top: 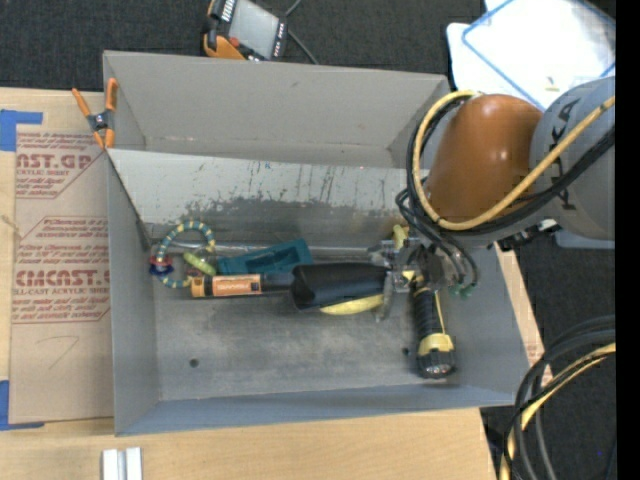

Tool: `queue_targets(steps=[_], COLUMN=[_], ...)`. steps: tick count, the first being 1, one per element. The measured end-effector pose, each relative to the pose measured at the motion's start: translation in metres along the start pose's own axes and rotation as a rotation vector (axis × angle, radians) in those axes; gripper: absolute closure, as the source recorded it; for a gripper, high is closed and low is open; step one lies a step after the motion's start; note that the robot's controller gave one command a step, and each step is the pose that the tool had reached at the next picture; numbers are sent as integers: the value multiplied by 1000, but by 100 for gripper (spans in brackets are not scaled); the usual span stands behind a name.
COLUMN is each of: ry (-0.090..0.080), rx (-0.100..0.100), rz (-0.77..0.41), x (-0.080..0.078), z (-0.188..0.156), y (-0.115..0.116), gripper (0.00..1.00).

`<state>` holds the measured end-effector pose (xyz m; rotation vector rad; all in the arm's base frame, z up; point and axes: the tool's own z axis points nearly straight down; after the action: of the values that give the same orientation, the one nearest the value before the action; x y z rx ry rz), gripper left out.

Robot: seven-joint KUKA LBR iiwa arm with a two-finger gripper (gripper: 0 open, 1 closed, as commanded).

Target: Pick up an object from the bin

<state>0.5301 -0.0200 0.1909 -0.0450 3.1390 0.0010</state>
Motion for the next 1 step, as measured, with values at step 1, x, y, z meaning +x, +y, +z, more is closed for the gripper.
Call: queue_targets(steps=[1], ry=[0], rx=[0], rz=[0], x=[0], z=[0], y=[0], gripper=[100])
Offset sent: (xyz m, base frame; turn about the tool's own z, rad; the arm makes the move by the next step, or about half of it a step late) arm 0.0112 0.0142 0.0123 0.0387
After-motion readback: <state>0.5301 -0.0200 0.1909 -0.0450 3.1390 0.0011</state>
